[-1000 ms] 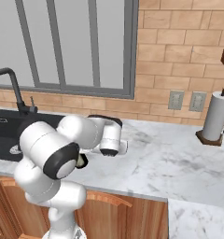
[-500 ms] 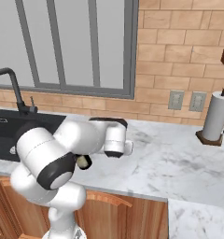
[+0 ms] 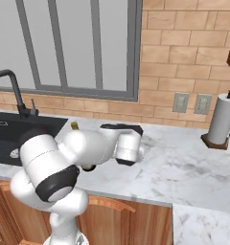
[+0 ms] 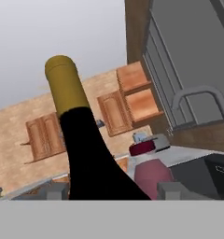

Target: There is a wine glass and glass cup on the dining counter. Place the wine bottle next to the wine glass and the juice bottle next to the glass cup.

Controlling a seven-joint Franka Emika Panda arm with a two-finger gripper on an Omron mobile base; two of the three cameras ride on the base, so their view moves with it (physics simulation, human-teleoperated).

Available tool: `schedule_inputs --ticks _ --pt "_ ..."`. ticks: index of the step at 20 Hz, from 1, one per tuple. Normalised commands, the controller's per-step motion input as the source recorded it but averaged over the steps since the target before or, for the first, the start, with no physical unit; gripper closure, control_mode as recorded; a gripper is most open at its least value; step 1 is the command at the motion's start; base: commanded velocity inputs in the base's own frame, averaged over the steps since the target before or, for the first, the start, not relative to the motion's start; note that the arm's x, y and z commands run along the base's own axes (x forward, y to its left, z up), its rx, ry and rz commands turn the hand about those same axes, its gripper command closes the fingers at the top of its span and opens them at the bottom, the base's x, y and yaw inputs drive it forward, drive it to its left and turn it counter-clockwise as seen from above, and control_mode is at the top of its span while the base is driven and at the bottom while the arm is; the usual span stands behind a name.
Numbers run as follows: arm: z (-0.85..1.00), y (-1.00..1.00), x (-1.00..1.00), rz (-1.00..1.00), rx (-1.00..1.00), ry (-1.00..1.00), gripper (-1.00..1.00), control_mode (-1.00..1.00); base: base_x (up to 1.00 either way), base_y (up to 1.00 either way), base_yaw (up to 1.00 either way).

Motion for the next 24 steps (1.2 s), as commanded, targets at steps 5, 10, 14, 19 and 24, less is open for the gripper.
schedule_inputs --ticks 5,10,14,19,24 --pt "0.46 -0.14 -0.15 0.09 0.40 0.06 1.00 -1.00 0.00 0.00 0.00" --pt "0.43 -0.14 -0.17 0.12 0.23 0.06 1.00 -1.00 0.00 0.00 0.00" --pt "0.30 -0.06 -0.16 0.15 -0.02 0.00 1.00 -1.00 0.00 0.00 0.00" --pt "0.20 0.00 -0.09 0.15 -0.29 0.00 1.00 -1.00 0.00 0.00 0.00" --pt "0.15 0.01 -0.17 0.06 -0.32 0.00 1.00 -1.00 0.00 0.00 0.00"
